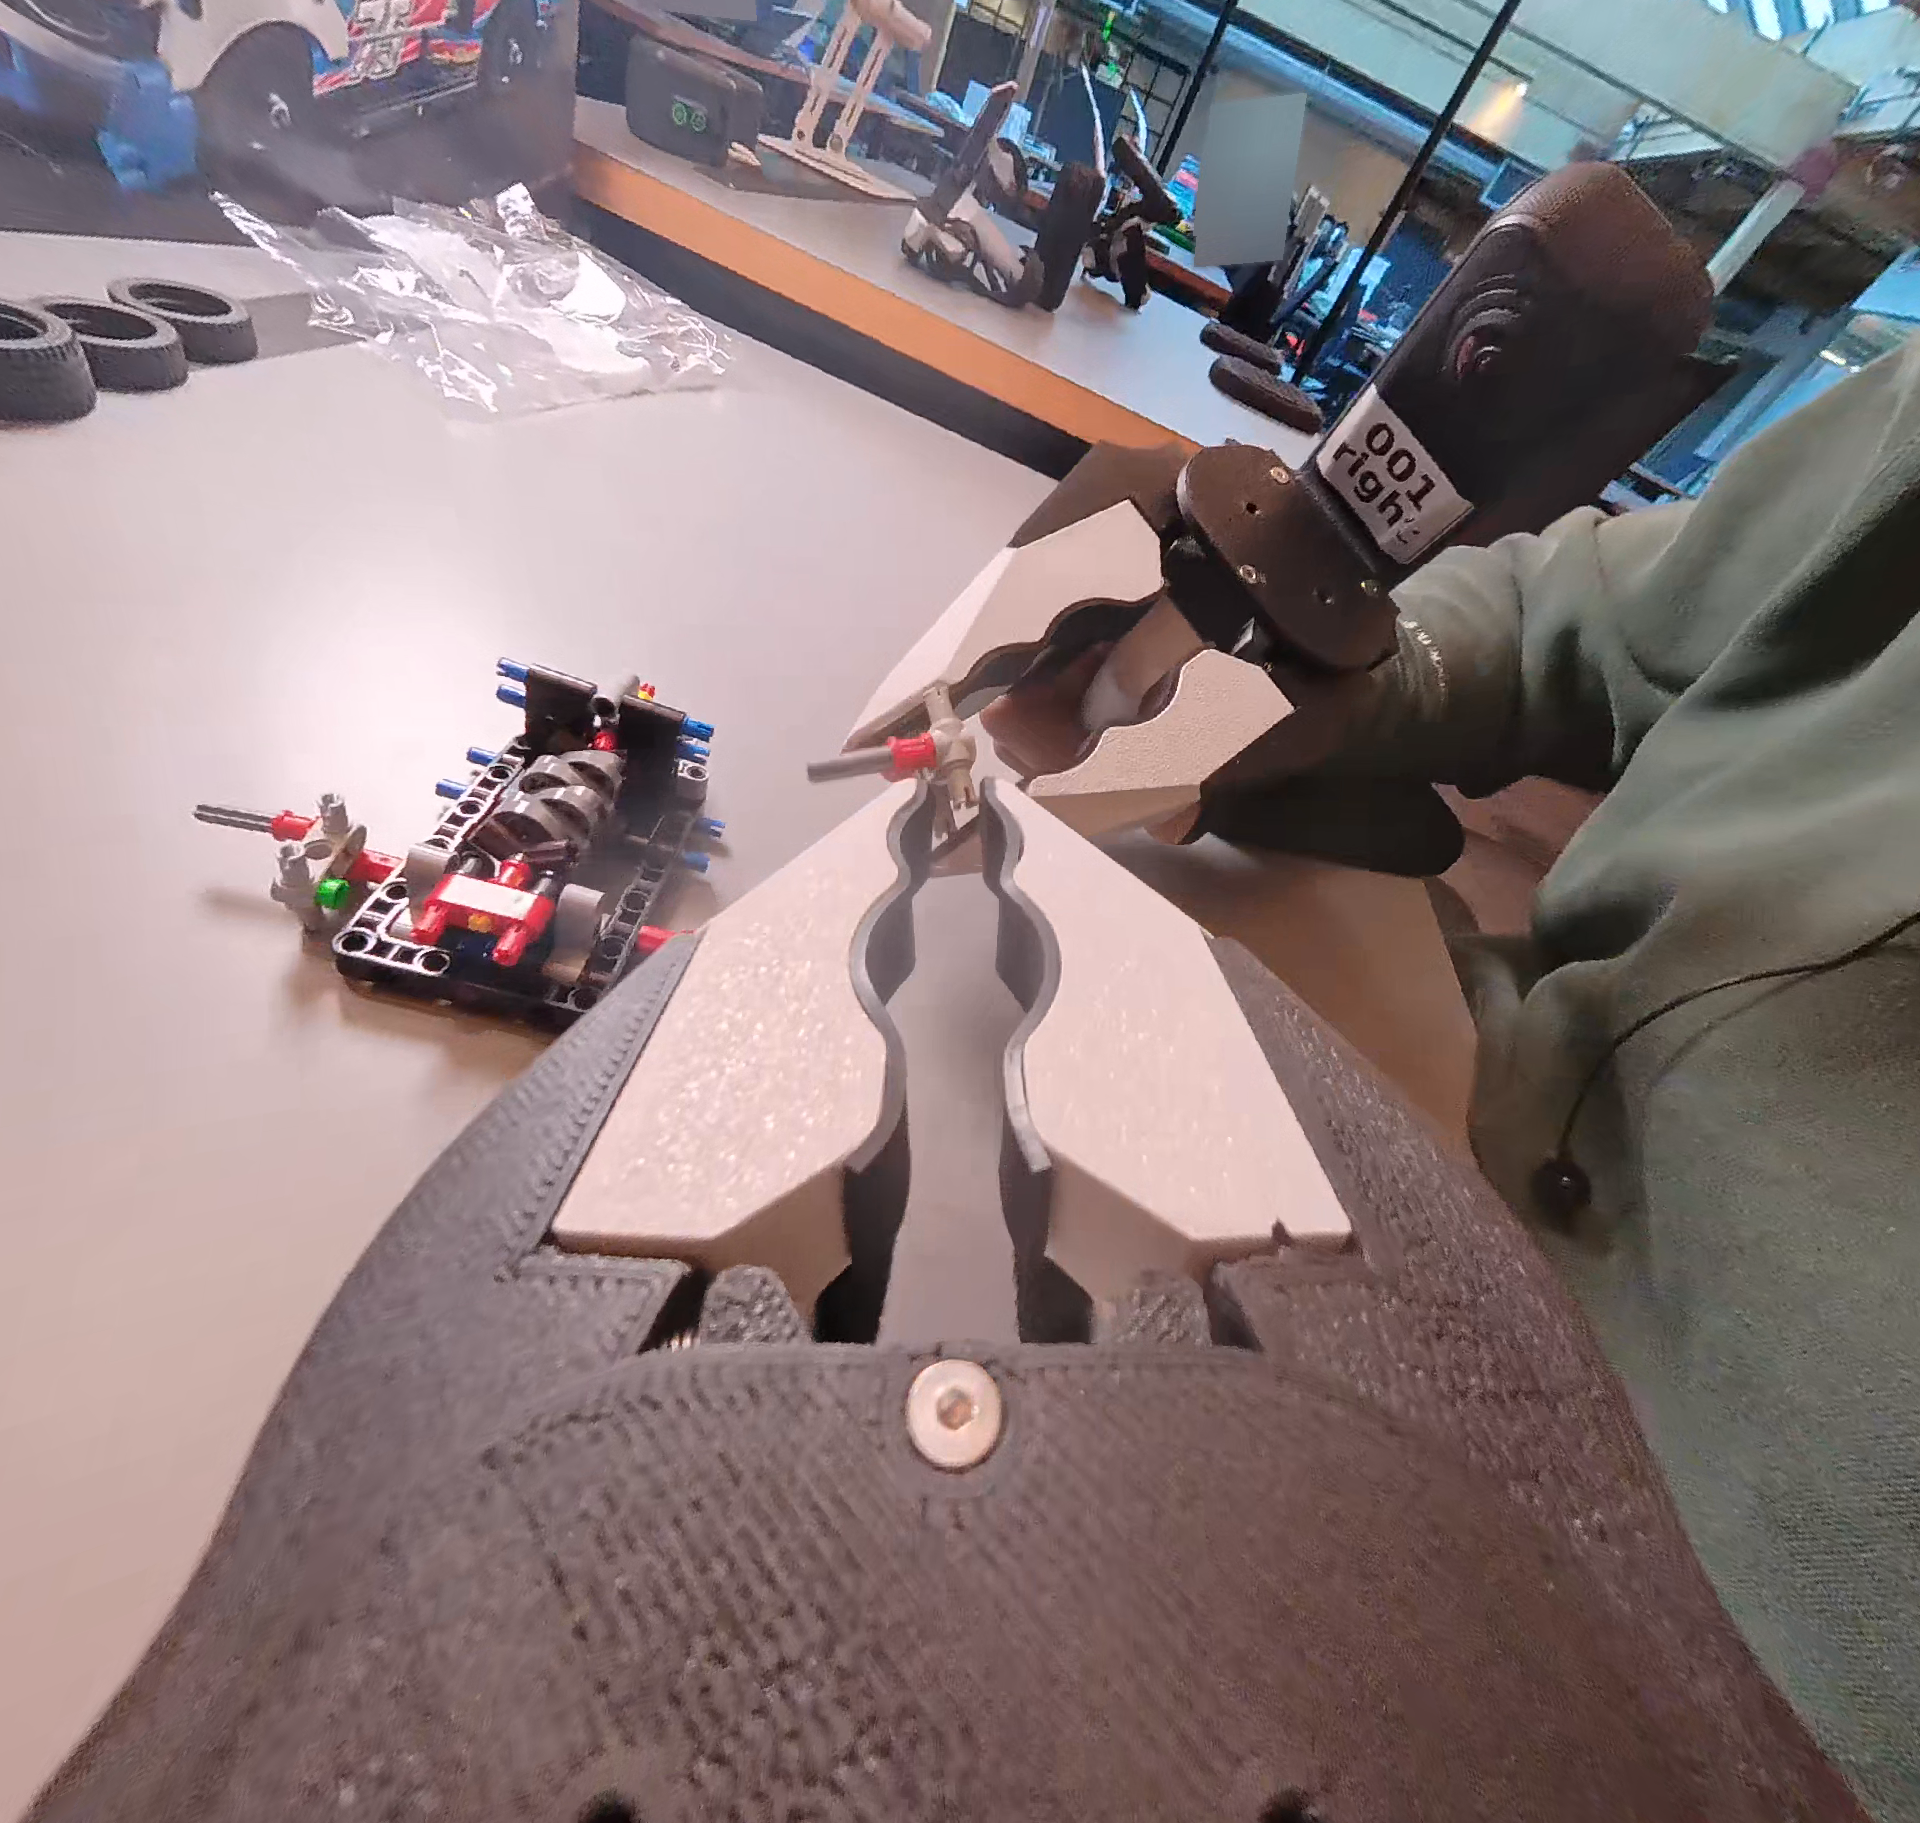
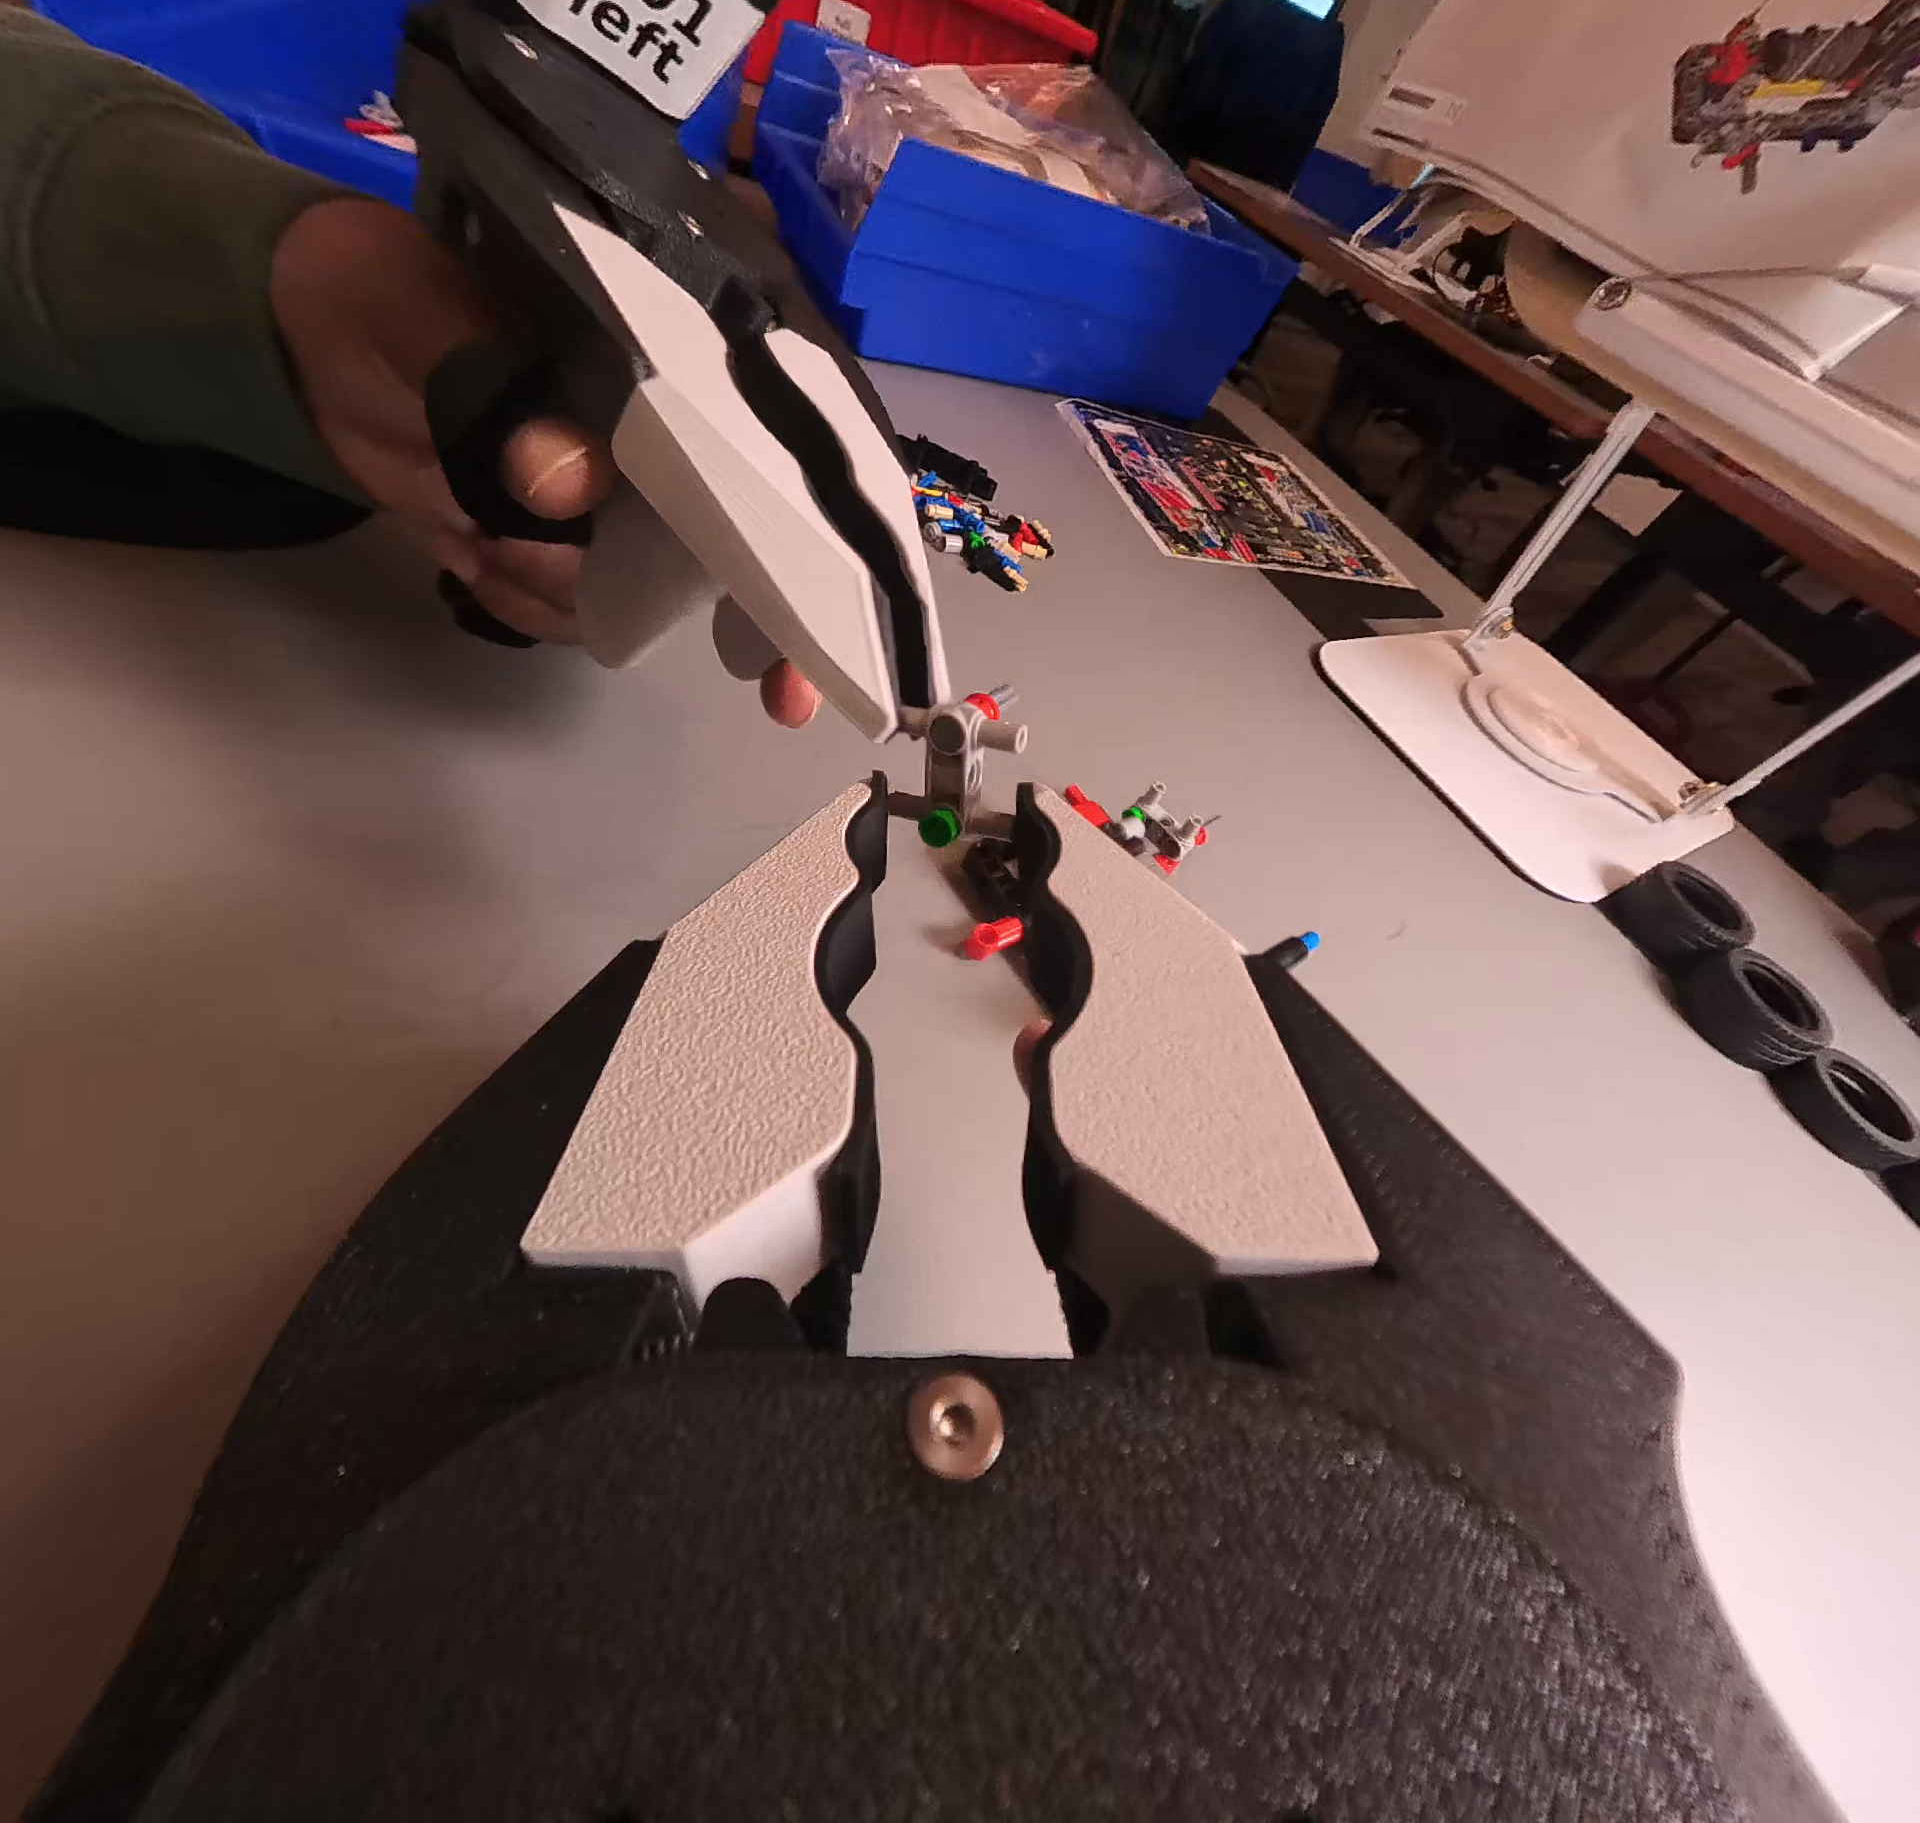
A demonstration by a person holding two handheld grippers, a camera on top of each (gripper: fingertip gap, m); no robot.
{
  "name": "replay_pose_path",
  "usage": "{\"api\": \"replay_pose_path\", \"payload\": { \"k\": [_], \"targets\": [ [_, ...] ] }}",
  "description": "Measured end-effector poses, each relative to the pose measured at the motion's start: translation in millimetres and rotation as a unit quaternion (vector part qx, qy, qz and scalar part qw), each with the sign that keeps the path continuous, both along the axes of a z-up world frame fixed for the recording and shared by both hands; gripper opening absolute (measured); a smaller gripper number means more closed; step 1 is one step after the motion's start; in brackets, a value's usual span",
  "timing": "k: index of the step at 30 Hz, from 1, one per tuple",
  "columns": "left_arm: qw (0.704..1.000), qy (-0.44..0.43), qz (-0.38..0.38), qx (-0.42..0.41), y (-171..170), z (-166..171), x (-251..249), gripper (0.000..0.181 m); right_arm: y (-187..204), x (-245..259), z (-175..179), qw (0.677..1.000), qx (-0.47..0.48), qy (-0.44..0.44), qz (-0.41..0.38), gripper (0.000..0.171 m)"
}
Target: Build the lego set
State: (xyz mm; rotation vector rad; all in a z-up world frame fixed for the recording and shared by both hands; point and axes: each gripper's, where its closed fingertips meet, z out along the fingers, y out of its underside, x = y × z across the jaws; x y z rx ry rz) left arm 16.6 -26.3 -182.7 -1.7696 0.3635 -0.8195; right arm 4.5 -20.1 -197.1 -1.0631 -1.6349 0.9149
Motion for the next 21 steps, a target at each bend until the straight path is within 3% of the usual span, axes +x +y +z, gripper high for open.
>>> {"api": "replay_pose_path", "payload": {
  "k": [14,21],
  "targets": [
    [0.999,0.038,-0.01,-0.035,-2.2,-12.0,-3.3,0.002,-9.7,1.4,-31.0,0.997,0.026,-0.072,0.029,0.017],
    [0.995,0.061,-0.014,-0.073,-4.2,-23.1,-11.1,0.002,-3.1,10.8,-20.4,0.994,0.06,-0.064,0.063,0.023]
  ]
}}
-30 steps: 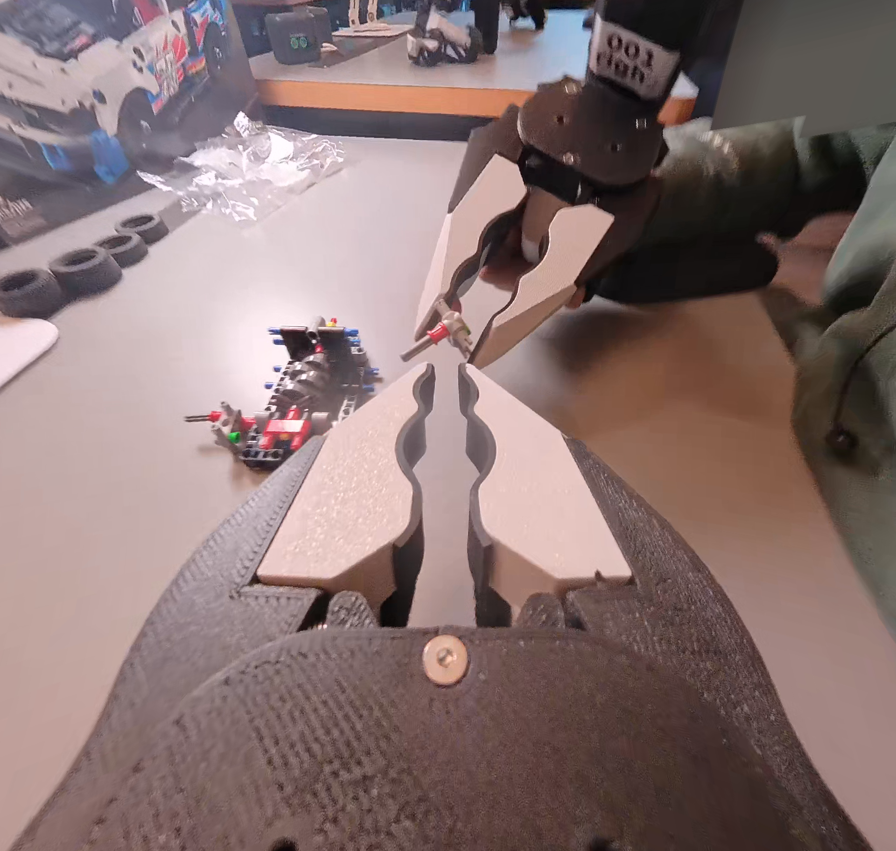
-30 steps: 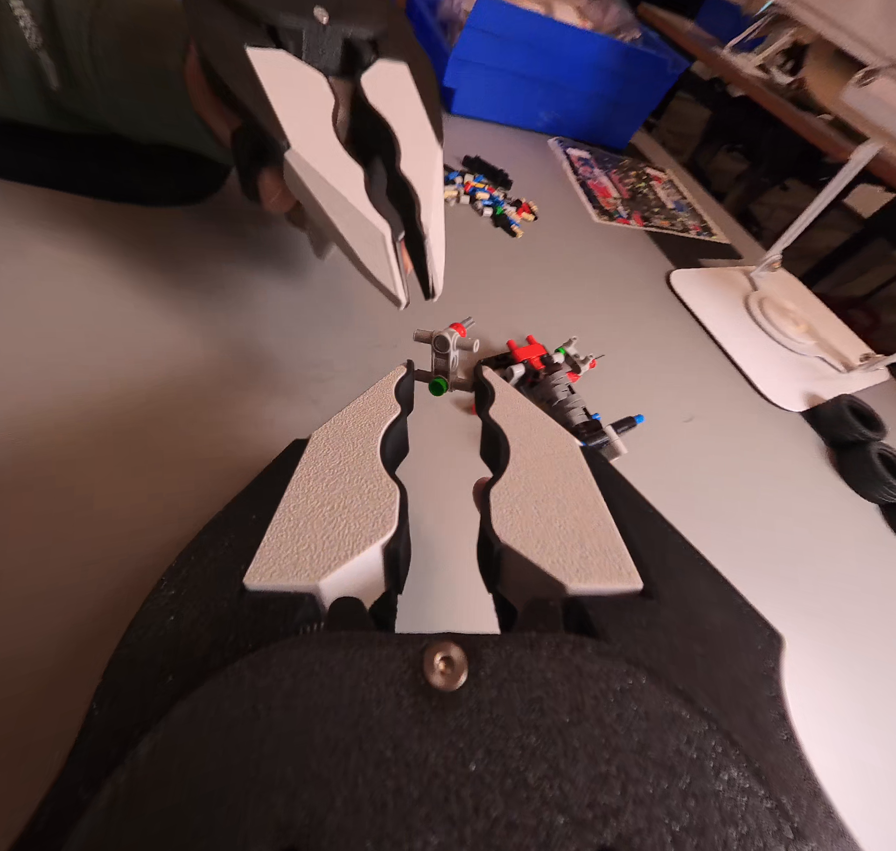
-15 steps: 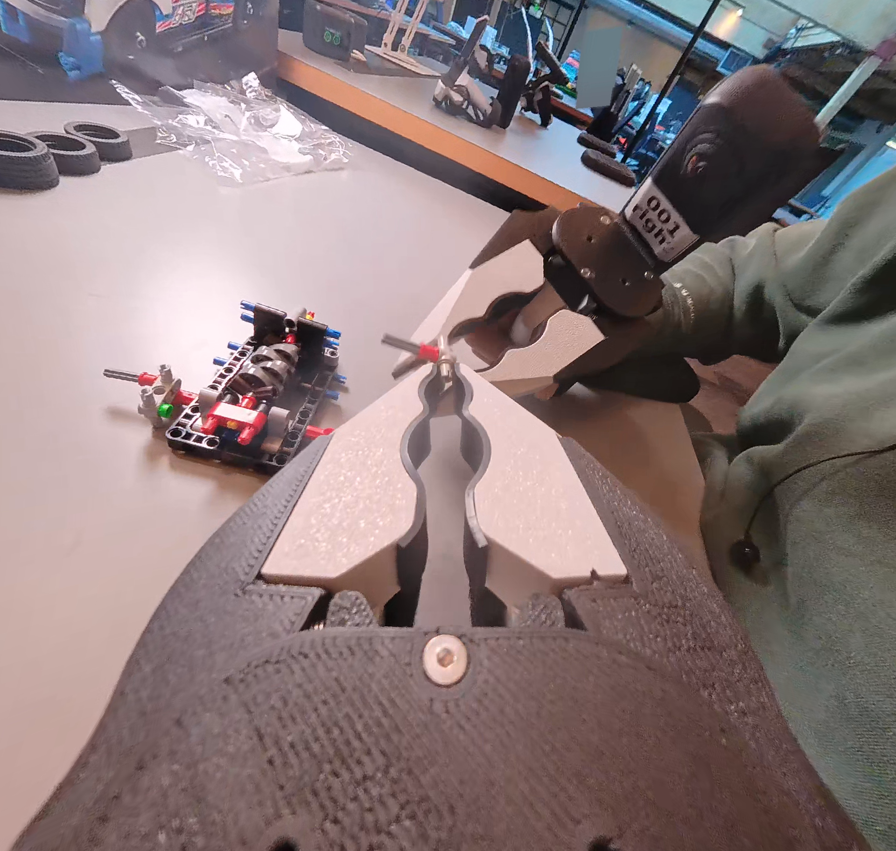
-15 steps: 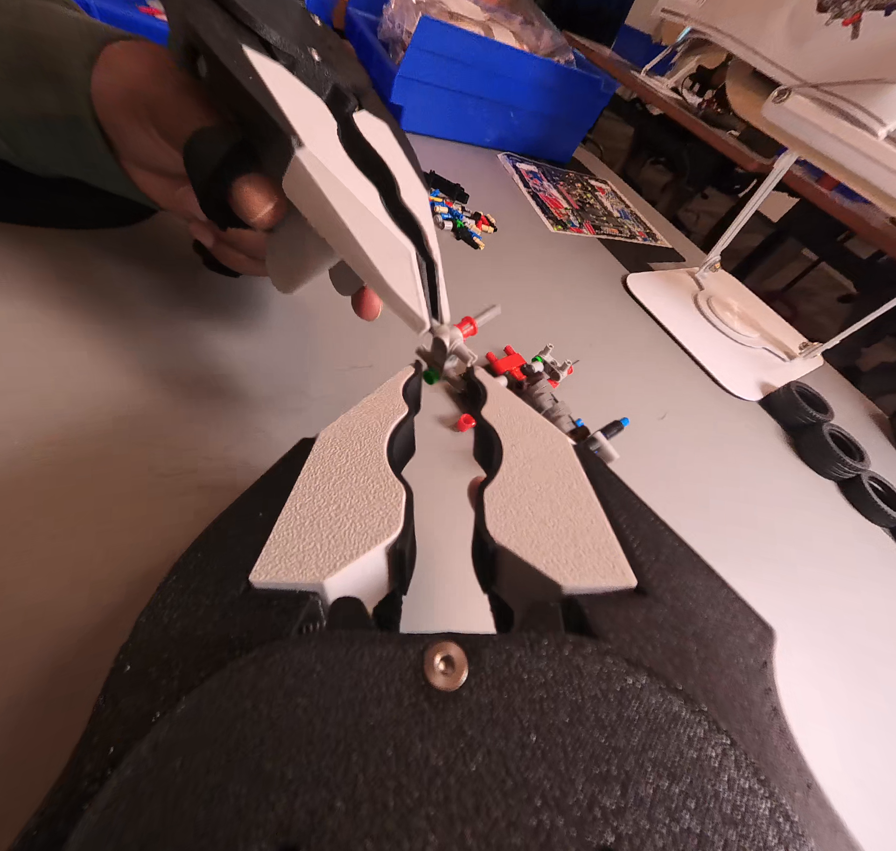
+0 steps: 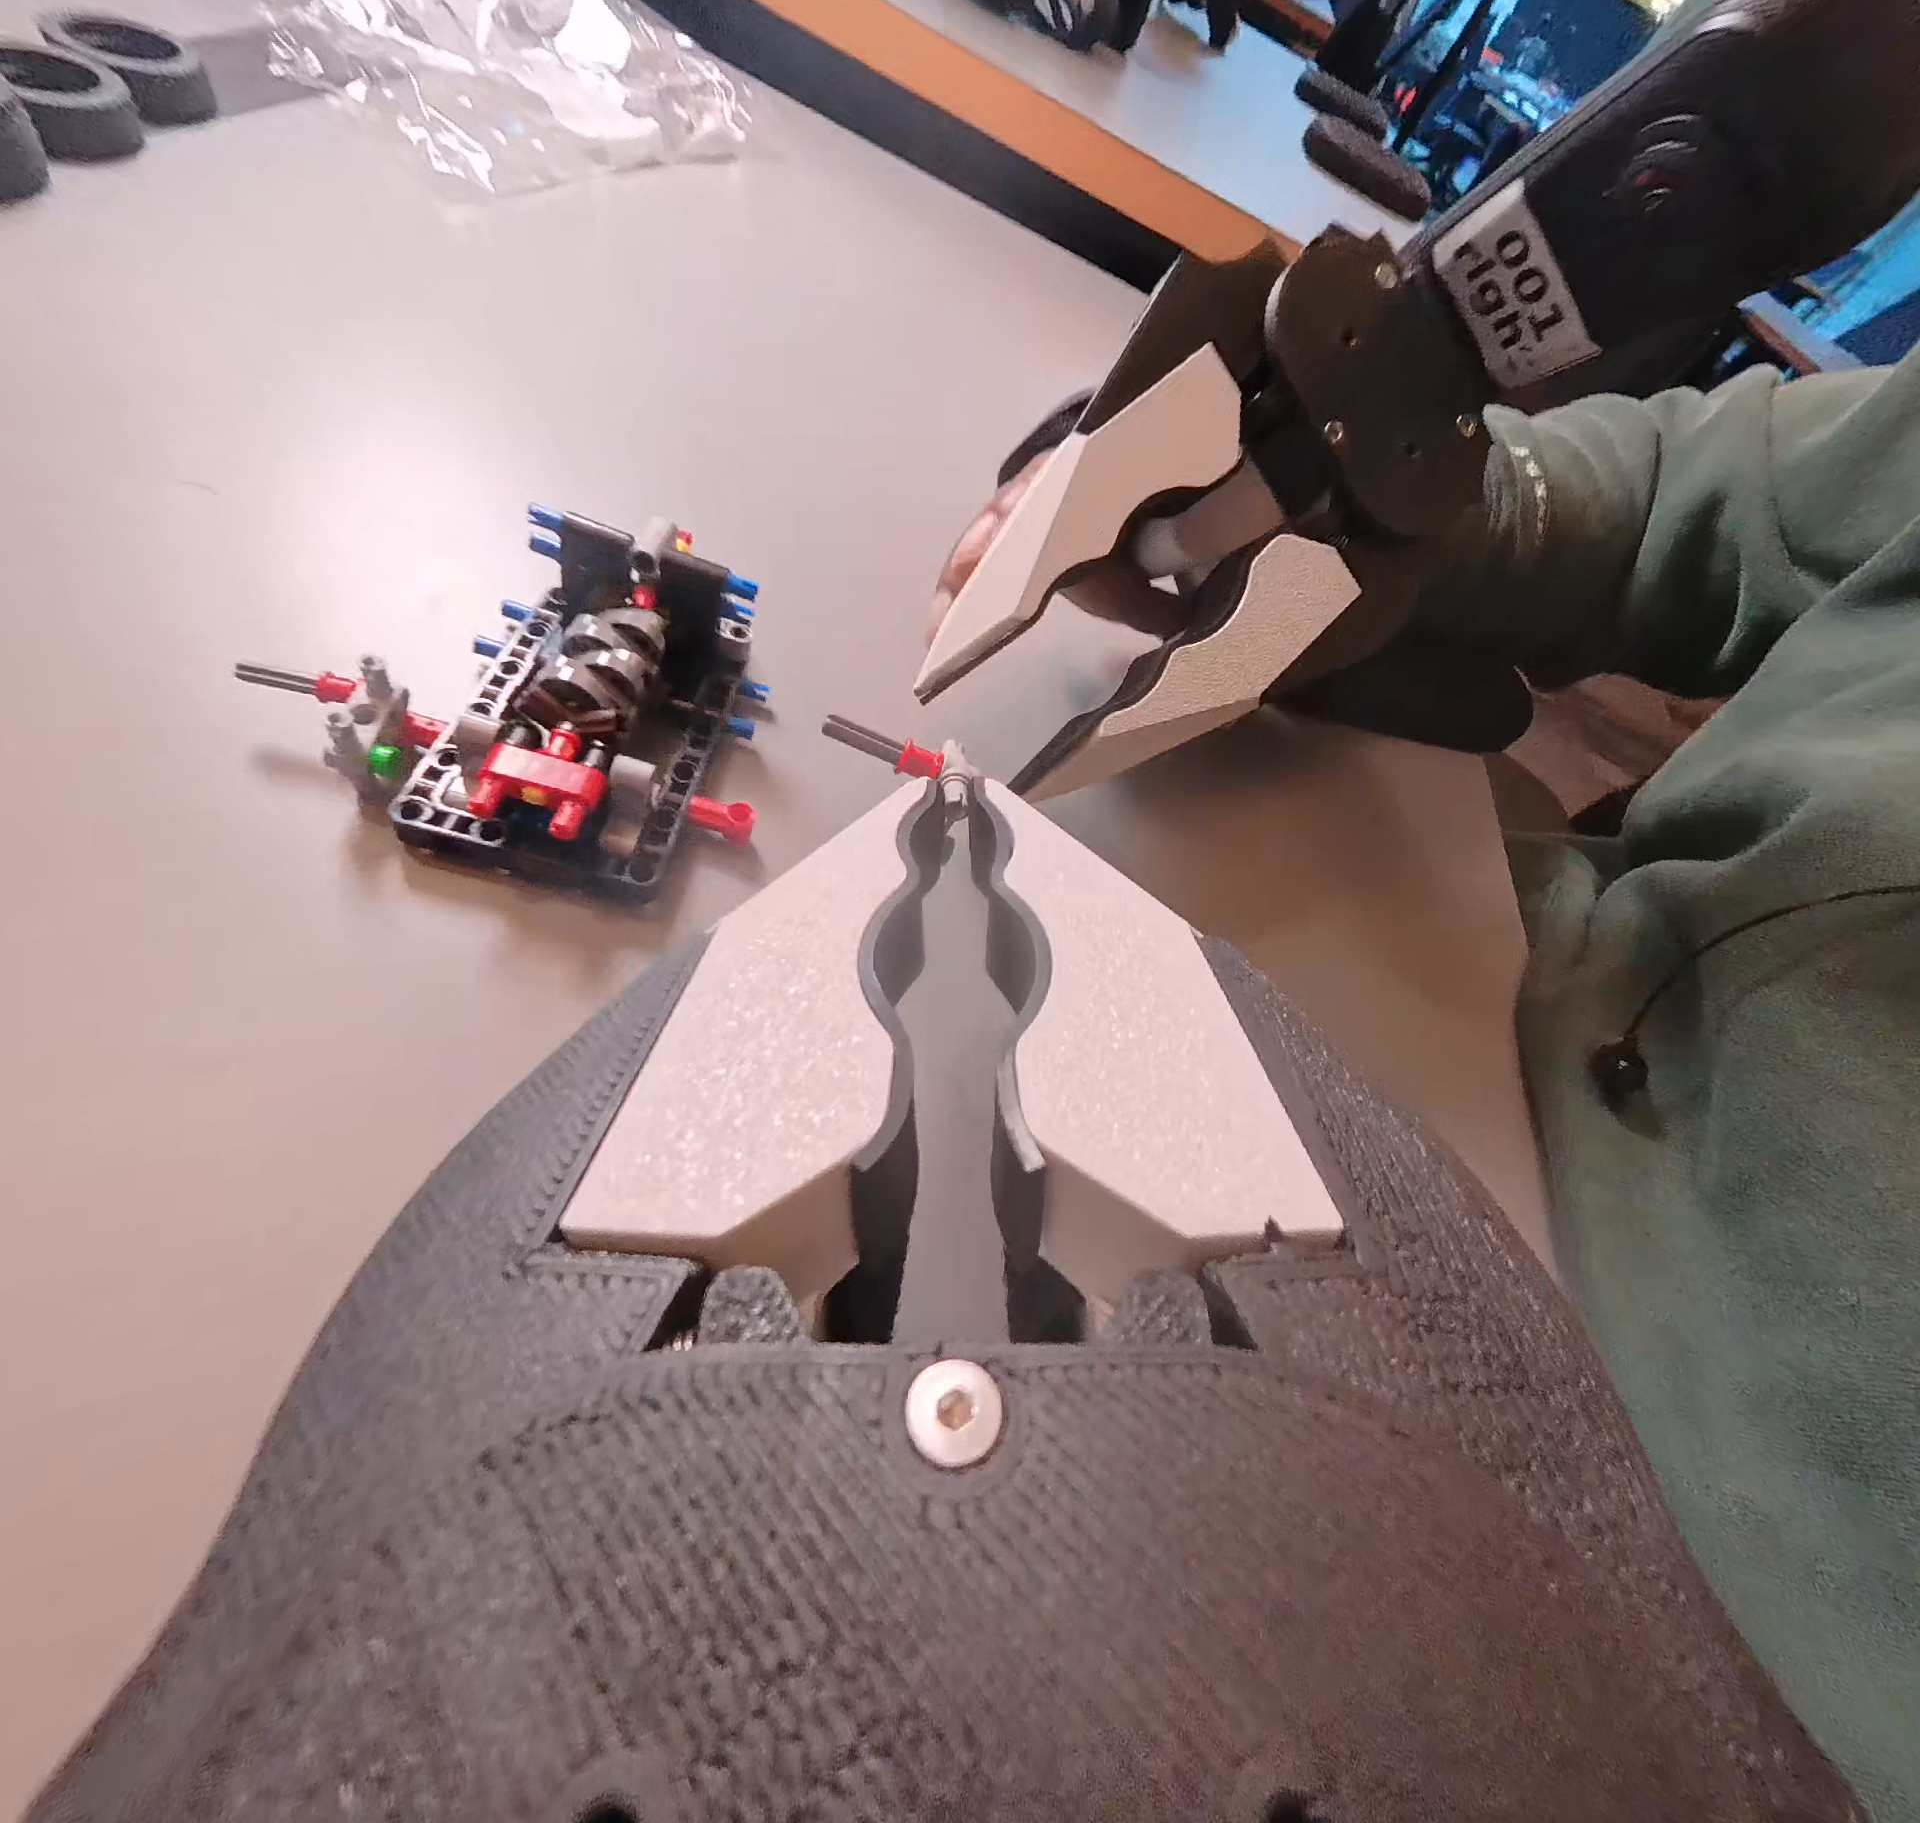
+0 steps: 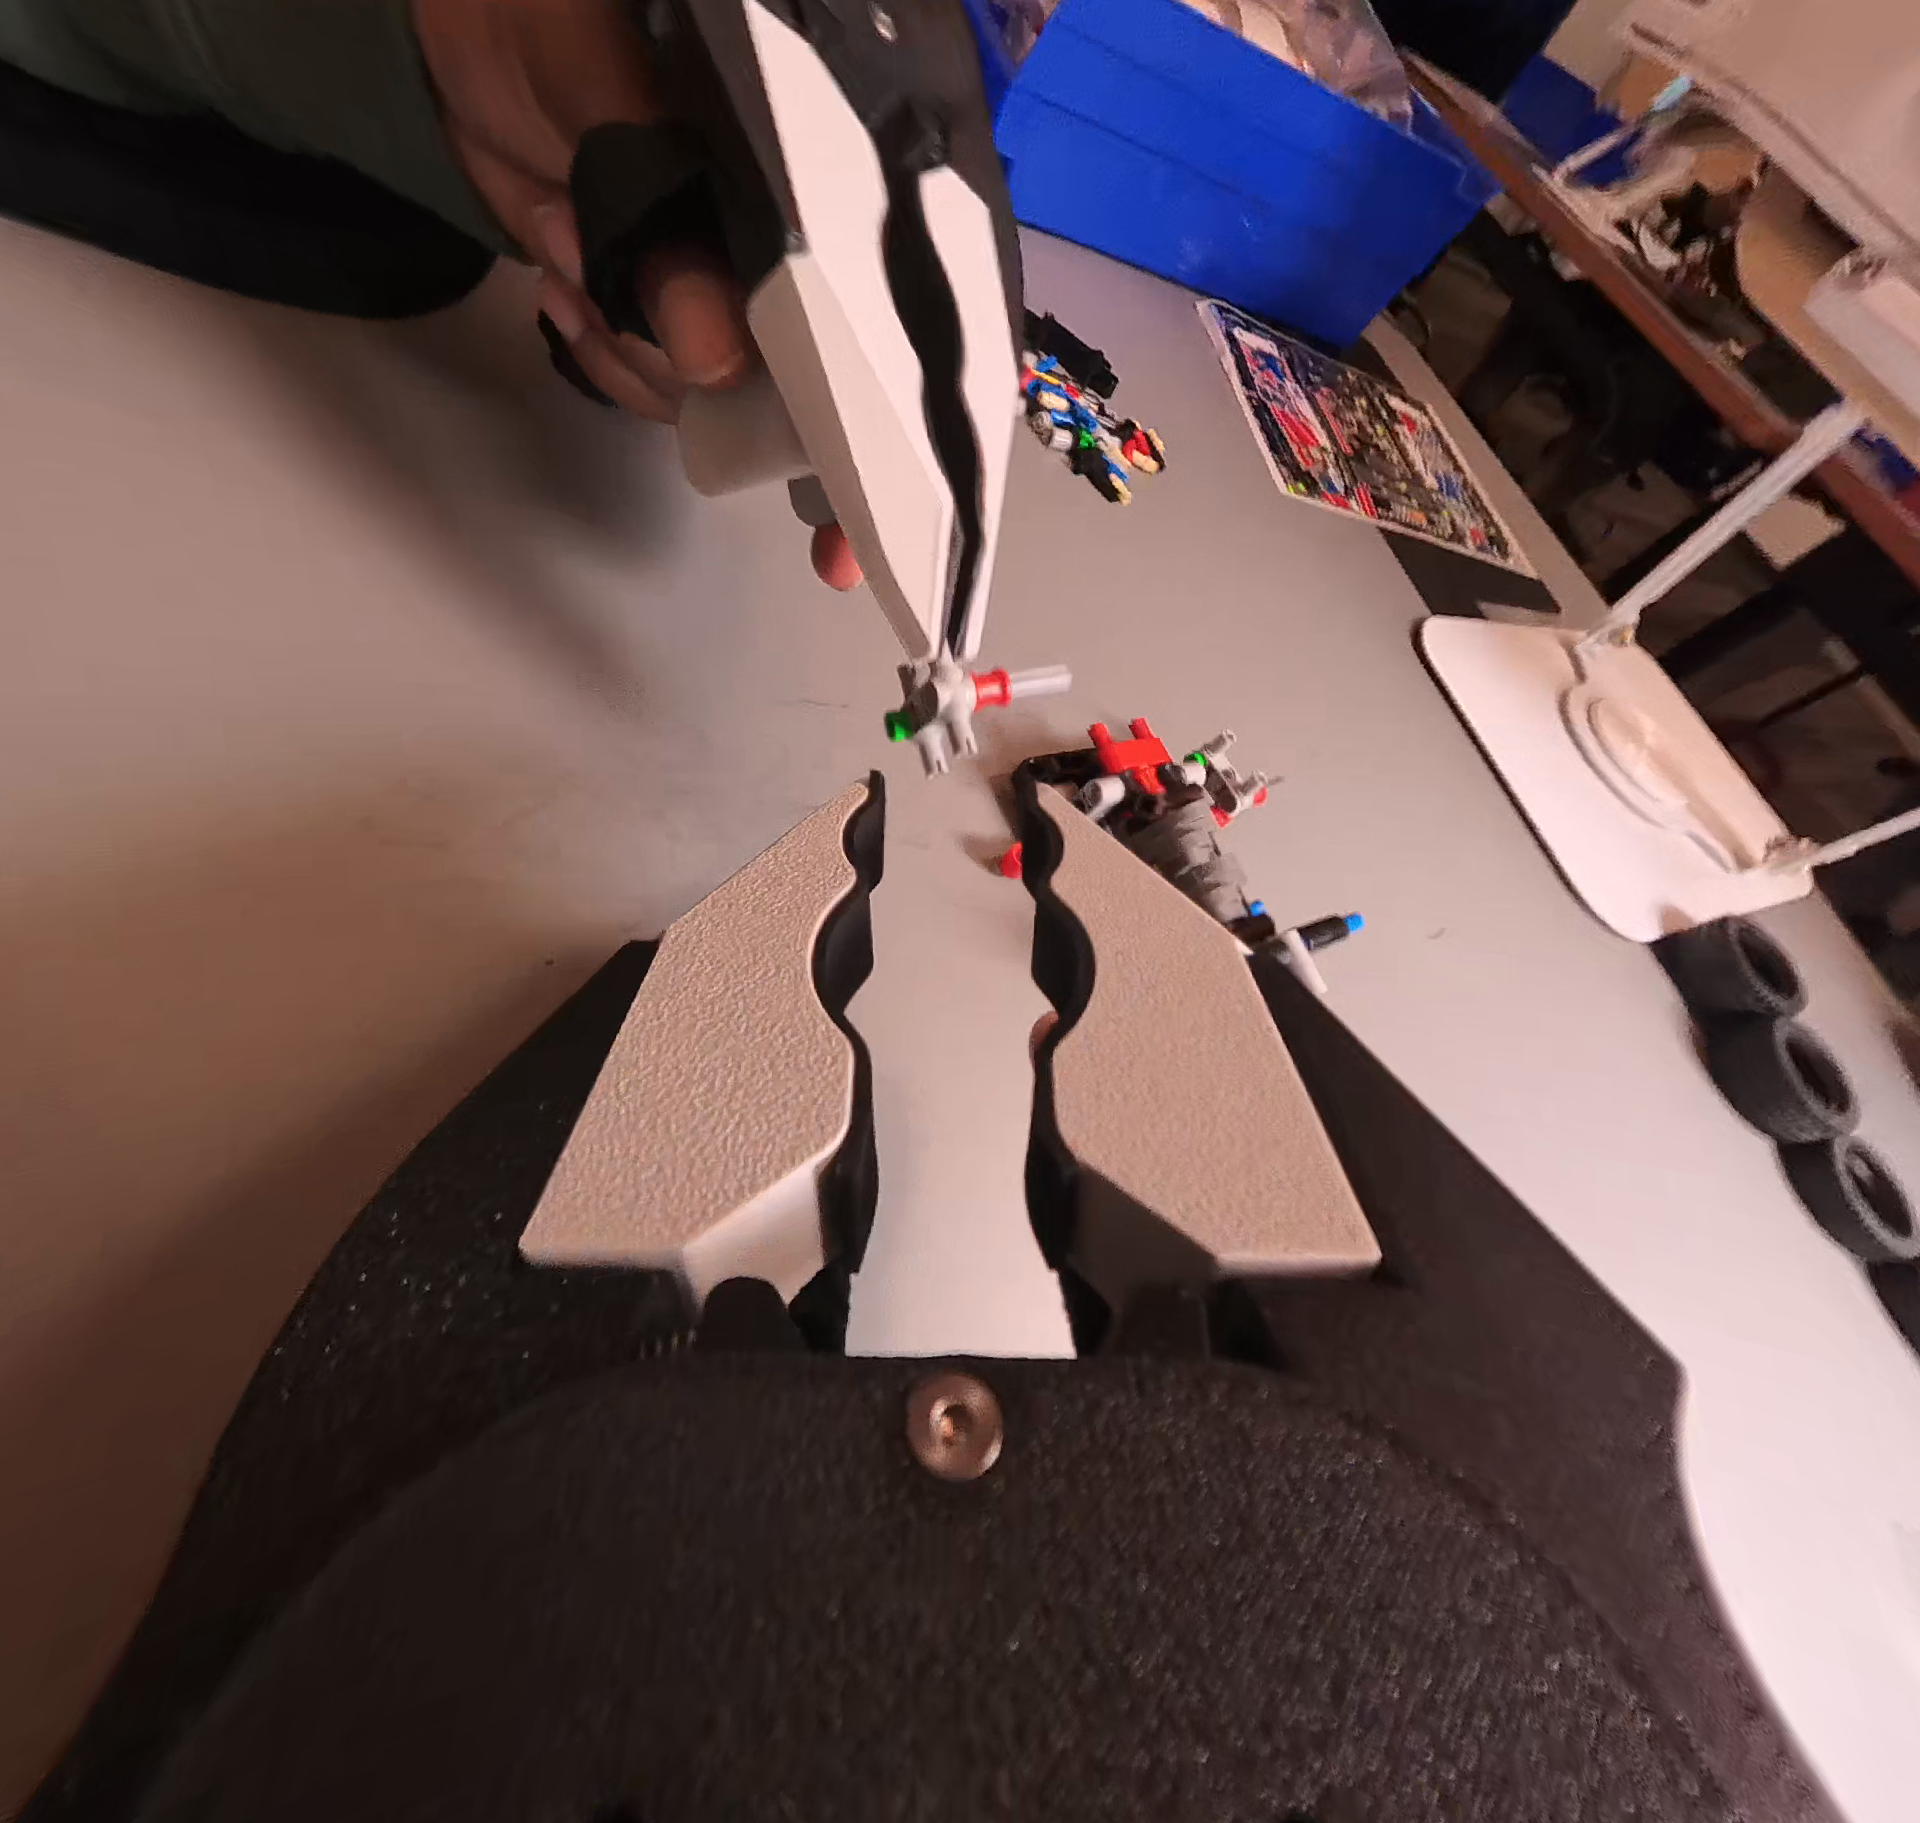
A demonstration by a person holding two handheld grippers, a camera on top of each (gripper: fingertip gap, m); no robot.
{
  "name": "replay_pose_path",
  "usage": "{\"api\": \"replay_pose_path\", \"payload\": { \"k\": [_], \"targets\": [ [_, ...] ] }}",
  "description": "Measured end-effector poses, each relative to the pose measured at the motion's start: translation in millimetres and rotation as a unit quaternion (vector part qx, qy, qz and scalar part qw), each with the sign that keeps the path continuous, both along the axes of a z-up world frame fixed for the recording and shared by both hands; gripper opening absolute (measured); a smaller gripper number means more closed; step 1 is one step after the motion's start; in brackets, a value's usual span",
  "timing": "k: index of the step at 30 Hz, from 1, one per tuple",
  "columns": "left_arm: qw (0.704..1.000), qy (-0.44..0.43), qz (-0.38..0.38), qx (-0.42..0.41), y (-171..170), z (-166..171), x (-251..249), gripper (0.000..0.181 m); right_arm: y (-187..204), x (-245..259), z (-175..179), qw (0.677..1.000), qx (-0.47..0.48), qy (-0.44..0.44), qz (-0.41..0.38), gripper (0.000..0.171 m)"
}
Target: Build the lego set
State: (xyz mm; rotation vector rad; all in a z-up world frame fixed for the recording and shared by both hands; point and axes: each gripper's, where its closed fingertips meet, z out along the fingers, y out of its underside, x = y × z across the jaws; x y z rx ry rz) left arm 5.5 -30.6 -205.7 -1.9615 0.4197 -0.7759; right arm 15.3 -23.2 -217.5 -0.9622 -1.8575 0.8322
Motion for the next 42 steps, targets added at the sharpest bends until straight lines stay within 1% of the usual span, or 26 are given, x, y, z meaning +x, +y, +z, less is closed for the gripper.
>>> {"api": "replay_pose_path", "payload": {
  "k": [3,5,8,10,15,17,19,21,24,27,31,38,42],
  "targets": [
    [1.0,0.008,-0.026,-0.015,-4.5,-7.2,13.9,0.002,-8.3,1.5,-11.2,0.997,0.075,-0.012,0.029,0.024],
    [0.999,0.018,-0.039,-0.019,-6.7,-10.5,21.4,0.002,-11.5,2.2,-20.1,0.991,0.125,-0.015,0.039,0.012],
    [0.999,0.024,-0.041,-0.022,-7.8,-13.3,23.3,0.002,-11.1,1.9,-22.0,0.988,0.147,-0.011,0.039,0.007],
    [0.999,0.013,-0.041,-0.021,-7.9,-11.0,22.7,0.002,-9.7,1.1,-19.0,0.99,0.133,-0.007,0.033,0.003],
    [0.999,-0.023,-0.025,-0.004,-3.9,-1.5,19.4,0.002,-5.7,-2.4,-10.2,0.995,0.094,0.012,0.012,0.002],
    [0.999,-0.042,-0.013,0.016,-1.1,6.3,15.8,0.004,-3.2,-4.7,-4.9,0.998,0.057,0.023,-0.005,0.002],
    [0.997,-0.061,-0.001,0.041,0.8,17.2,10.8,0.011,3.6,-7.2,1.3,0.999,0.023,0.038,-0.026,0.002],
    [0.996,-0.068,0.011,0.054,2.5,22.6,5.2,0.015,10.4,-8.5,11.2,0.997,-0.013,0.06,-0.045,0.002],
    [0.996,-0.065,0.022,0.065,4.3,23.5,1.9,0.016,16.1,-8.8,30.2,0.99,-0.08,0.099,-0.062,0.002],
    [0.993,-0.084,0.021,0.079,4.7,29.1,6.0,0.015,16.2,-7.9,41.6,0.983,-0.123,0.124,-0.062,0.002],
    [0.99,-0.098,0.02,0.097,3.7,36.7,9.8,0.013,11.7,-8.8,41.7,0.981,-0.136,0.125,-0.057,0.002],
    [0.989,-0.095,0.022,0.11,3.0,40.0,10.5,0.0,3.1,-10.6,37.4,0.982,-0.142,0.119,-0.044,0.002],
    [0.989,-0.081,0.033,0.122,4.0,42.2,4.2,0.0,2.0,-9.3,40.9,0.979,-0.154,0.126,-0.038,0.002]
  ]
}}
